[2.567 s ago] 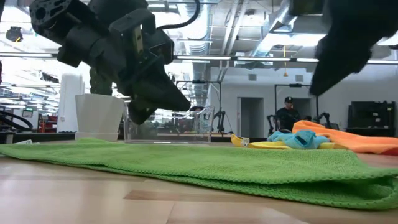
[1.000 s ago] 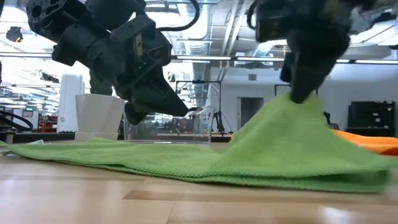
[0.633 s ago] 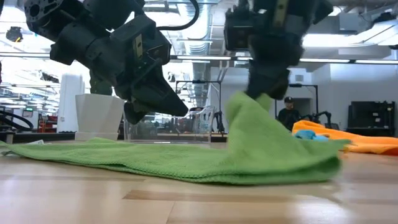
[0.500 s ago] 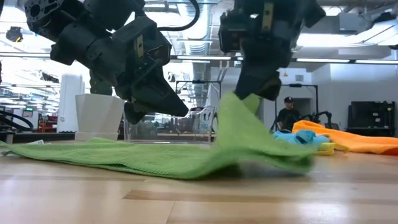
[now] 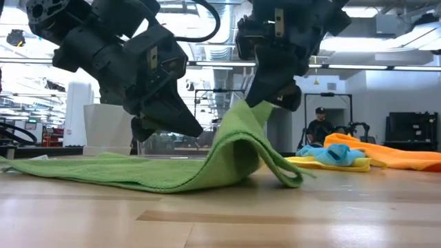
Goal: Fold microfiber towels
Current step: Fold the green microfiber cloth
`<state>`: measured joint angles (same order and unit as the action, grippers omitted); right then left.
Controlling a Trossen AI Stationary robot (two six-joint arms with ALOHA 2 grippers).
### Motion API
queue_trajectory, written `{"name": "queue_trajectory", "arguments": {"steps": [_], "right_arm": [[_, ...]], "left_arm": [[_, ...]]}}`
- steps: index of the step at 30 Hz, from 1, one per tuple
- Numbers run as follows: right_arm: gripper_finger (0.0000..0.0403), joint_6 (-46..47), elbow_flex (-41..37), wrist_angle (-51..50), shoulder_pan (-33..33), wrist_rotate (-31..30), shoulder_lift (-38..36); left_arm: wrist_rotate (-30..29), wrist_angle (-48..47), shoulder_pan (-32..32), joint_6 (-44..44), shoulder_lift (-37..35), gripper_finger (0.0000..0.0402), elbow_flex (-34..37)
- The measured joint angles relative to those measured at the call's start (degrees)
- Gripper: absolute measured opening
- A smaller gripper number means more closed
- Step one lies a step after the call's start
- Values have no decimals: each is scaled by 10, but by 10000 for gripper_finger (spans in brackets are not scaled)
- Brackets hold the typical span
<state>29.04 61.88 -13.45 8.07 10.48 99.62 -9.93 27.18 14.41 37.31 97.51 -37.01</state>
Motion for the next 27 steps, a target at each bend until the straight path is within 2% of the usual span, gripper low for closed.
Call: {"name": "queue_trajectory", "arguments": {"steps": [8, 17, 22, 27], "right_arm": [[30, 9, 1, 47, -2, 1, 57], [35, 20, 8, 50, -21, 1, 78], [68, 26, 8, 53, -32, 11, 84], [121, 25, 8, 65, -32, 16, 84]], "left_arm": [[4, -6, 0, 13, 0, 0, 0], [21, -8, 0, 39, -1, 0, 0], [24, -9, 0, 41, -1, 0, 0], [40, -11, 0, 41, -1, 0, 0]]}}
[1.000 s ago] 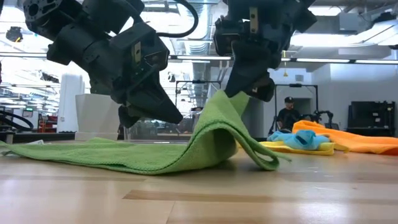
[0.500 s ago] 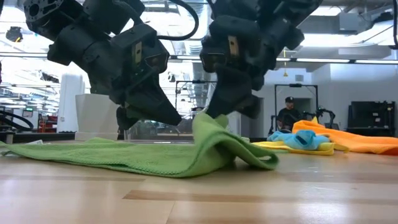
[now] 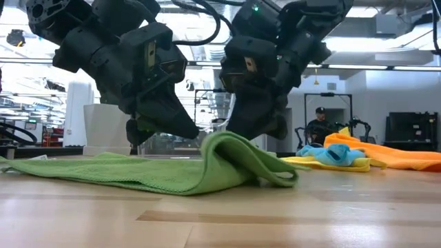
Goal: Fold microfiber towels
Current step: Fold the green microfiber cloth
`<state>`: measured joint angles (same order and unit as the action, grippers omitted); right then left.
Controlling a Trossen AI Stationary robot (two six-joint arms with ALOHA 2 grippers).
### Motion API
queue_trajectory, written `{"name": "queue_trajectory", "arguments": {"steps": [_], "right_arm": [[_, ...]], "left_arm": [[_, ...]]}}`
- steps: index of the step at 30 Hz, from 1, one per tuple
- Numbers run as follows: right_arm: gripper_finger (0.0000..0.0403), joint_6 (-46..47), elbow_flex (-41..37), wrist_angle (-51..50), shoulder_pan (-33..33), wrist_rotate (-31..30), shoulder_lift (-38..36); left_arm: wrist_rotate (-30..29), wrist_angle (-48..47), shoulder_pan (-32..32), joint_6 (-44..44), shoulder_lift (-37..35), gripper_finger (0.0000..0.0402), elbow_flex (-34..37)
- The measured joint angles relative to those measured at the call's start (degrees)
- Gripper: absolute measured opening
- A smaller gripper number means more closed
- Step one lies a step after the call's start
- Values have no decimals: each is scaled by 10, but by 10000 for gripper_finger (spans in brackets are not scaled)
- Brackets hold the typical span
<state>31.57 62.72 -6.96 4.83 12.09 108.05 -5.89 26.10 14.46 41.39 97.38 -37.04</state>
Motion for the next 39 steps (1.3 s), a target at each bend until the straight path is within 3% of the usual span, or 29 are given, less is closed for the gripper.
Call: {"name": "queue_trajectory", "arguments": {"steps": [8, 16, 21, 26, 29, 39], "right_arm": [[183, 6, 0, 0, -5, -1, -12], [179, 51, 1, -33, 24, -4, -44], [174, 140, 0, -100, 84, -61, -66], [189, 212, -1, -84, 123, -92, -49], [201, 225, -1, -61, 118, -138, -40], [186, 172, 0, -41, 55, -139, -37]], "left_arm": [[10, -34, -3, -10, -40, 0, 0], [-39, -117, -3, -38, -113, 0, 0], [-56, -146, -3, -41, -142, 0, 0], [-59, -149, -3, -47, -146, 0, 0], [-59, -151, -3, -51, -146, 0, 0], [-71, -148, 1, -37, -146, 0, 0]]}}
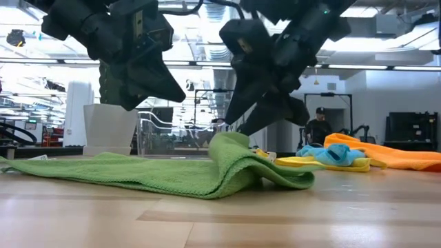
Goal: Fold microfiber towels
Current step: Fold the green microfiber cloth
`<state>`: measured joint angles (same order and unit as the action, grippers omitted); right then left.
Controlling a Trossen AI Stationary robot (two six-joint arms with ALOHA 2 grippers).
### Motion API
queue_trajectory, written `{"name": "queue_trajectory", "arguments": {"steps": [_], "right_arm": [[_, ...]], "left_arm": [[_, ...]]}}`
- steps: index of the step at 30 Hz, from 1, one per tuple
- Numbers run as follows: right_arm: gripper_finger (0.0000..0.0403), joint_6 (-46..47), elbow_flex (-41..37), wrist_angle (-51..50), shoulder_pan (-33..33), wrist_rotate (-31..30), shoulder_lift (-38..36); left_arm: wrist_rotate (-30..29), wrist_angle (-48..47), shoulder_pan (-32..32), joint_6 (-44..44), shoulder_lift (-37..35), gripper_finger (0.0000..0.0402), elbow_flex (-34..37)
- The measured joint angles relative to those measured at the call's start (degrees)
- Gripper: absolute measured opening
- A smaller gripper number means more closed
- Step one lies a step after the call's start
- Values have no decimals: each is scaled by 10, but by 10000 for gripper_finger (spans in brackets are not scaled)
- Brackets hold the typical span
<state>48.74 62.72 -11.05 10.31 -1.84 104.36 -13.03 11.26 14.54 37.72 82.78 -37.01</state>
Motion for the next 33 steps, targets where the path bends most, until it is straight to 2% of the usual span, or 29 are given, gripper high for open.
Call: {"name": "queue_trajectory", "arguments": {"steps": [7, 13, 17, 20, 25, 33], "right_arm": [[175, -27, 0, 17, -7, 1, 0], [175, -21, -1, -46, 8, -17, -24], [180, 26, 1, -85, 37, -42, -63], [186, 90, 0, -123, 71, -50, -65], [203, 164, -1, -118, 128, -45, -15], [207, 218, 0, -79, 152, -49, 37]], "left_arm": [[-35, 45, 15, 5, 12, 0, 0], [-29, 69, 15, 11, 39, 0, 0], [-29, 71, 15, 20, 46, 0, 0], [-29, 73, 16, 23, 46, 0, 0], [-29, 82, 16, 23, 46, 0, 0], [-28, 82, 16, 21, 46, 0, 0]]}}
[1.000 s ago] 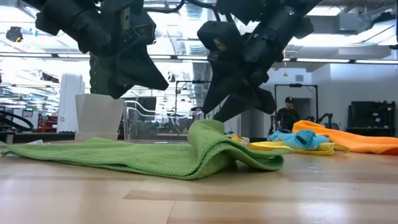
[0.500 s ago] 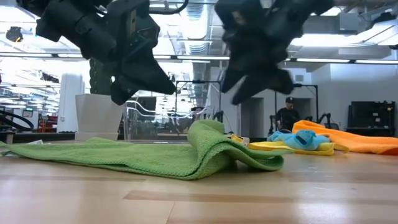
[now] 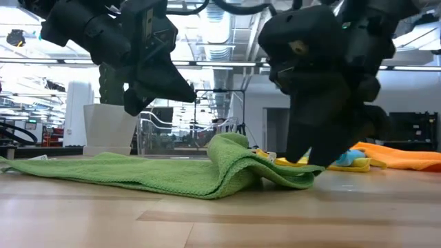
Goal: Fold microfiber towels
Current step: Fold the green microfiber cloth
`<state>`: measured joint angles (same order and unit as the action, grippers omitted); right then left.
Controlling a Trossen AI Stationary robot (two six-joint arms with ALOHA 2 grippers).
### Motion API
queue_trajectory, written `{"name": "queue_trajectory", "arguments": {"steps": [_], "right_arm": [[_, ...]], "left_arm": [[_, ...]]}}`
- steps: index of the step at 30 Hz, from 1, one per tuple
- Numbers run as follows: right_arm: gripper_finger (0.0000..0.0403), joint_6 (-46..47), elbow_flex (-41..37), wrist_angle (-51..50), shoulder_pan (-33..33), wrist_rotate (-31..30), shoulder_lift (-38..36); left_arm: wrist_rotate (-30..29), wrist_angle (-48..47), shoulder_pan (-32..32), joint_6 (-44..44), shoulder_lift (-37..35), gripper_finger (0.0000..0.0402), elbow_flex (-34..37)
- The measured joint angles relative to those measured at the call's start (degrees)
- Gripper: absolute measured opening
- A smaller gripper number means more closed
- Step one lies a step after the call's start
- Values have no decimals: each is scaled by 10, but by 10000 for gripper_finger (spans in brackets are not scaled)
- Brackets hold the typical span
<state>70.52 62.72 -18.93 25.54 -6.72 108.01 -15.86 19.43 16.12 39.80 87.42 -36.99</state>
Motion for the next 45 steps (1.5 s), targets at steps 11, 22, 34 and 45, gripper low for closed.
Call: {"name": "queue_trajectory", "arguments": {"steps": [11, 22, 34, 45], "right_arm": [[112, -13, 7, -6, 1, 19, 15], [26, -92, 70, 17, -30, 36, -3], [56, -201, 84, 86, -98, 54, 2], [177, -263, 84, 120, -126, 97, 1]], "left_arm": [[38, 7, -5, -1, -10, 0, 0], [40, 2, -8, -21, -80, 0, 0], [33, -19, -7, -18, -133, 0, 0], [34, -24, 9, 6, -133, 0, 0]]}}
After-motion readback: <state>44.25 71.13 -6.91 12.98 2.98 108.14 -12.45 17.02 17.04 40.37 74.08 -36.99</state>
